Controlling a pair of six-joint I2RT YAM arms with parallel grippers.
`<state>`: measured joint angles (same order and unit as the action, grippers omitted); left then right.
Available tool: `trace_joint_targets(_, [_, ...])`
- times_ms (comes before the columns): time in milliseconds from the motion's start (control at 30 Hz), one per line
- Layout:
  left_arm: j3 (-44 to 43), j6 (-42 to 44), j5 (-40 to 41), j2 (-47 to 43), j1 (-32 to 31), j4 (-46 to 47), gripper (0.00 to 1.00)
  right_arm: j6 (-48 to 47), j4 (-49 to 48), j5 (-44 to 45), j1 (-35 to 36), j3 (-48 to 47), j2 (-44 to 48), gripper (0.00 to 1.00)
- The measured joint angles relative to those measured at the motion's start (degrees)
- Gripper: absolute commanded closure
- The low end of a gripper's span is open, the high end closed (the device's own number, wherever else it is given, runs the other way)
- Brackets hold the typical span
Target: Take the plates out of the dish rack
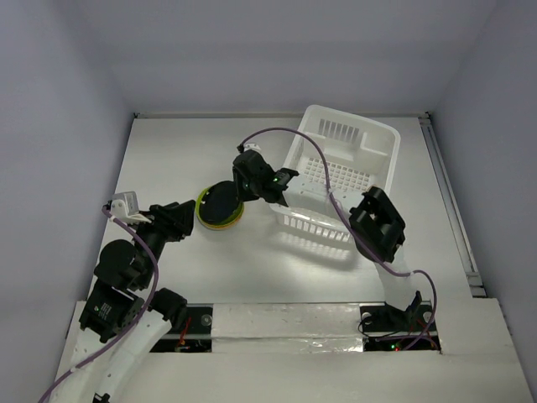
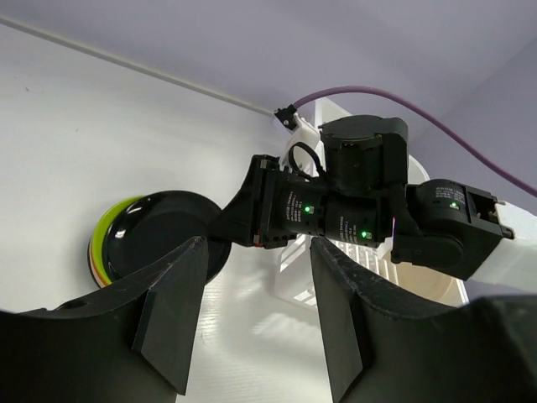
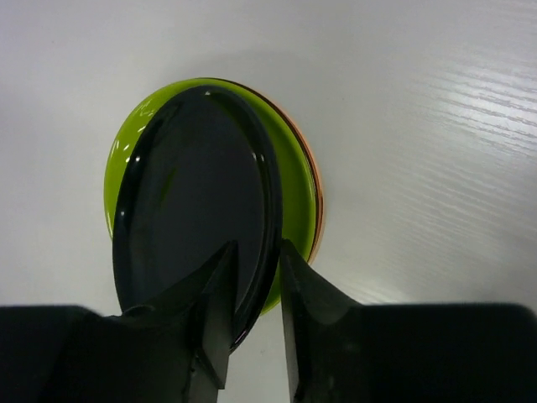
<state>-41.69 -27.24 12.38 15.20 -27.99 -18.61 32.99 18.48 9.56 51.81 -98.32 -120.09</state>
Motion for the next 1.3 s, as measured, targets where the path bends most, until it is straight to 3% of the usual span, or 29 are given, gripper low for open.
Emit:
trace_joint_targets(33, [0.0, 0.0, 0.0, 0.0, 0.0, 0.0, 0.52, 0.0, 0.1, -0.1, 0.0, 0.0, -0.1, 0.59])
trace_joint_targets(233, [0.0, 0.0, -0.2, 0.0, 0.0, 0.0, 0.52, -0.1, 0.7, 0.4, 0.0, 0.0, -0.1, 0.34])
trace_joint_targets(333, [0.0, 0.0, -0.2, 0.0, 0.0, 0.0, 0.52, -0.7, 0.9, 1.2, 0.0, 0.0, 0.2, 0.24])
trace_joint_targets(400, [0.0, 0.0, -0.4, 0.0, 0.2, 0.0, 0.52, -1.4, 0.9, 1.7, 0.0, 0.0, 0.9, 0.22])
trace_joint_targets(500, [0.0, 0.0, -0.4, 0.0, 0.5, 0.0, 0.52, -2.0, 1.2, 3.0, 0.0, 0.3, 3.2, 0.26])
trace_joint_targets(600, [0.0, 0.0, -0.4, 0.0, 0.5, 0.0, 0.52, -2.8, 0.2, 4.9, 0.0, 4.8, 9.6, 0.67])
trace_joint_targets(633, [0.0, 0.0, -0.4, 0.0, 0.5, 0.0, 0.52, -3.0, 0.3, 5.6, 0.0, 6.8, 12.5, 0.91])
trace_joint_targets(667, [0.0, 0.0, -0.5, 0.0, 0.5, 0.0, 0.52, -2.9, 0.3, 6.7, 0.0, 9.3, 15.9, 0.99])
trace_joint_targets(800, [0.0, 0.0, -1.5, 0.0, 0.5, 0.3, 0.52, -1.2, 1.6, 11.8, -2.0, 19.3, 32.1, 1.0])
trace_joint_targets(900, [0.0, 0.2, -2.4, 0.0, 0.5, 0.4, 0.52, 0.5, 3.2, 13.8, -8.8, 26.4, 43.4, 1.0])
trace_joint_targets(1000, [0.1, 0.2, -3.2, 0.0, 0.5, 0.6, 0.52, 1.4, 6.6, 14.8, -18.4, 33.0, 51.8, 0.87])
trace_joint_targets(1033, [0.1, 0.2, -3.3, 0.0, 0.5, 0.7, 0.52, 1.7, 8.9, 15.7, -21.3, 34.5, 54.0, 0.68])
trace_joint_targets(1133, [0.1, 0.3, -3.9, -0.1, 0.6, 0.9, 0.52, 2.3, 15.5, 19.7, -25.7, 35.4, 56.9, 0.53])
trace_joint_targets(1300, [0.1, 0.4, -5.0, -0.2, 1.1, 1.3, 0.52, 2.7, 23.0, 22.6, -29.2, 35.5, 57.5, 0.59])
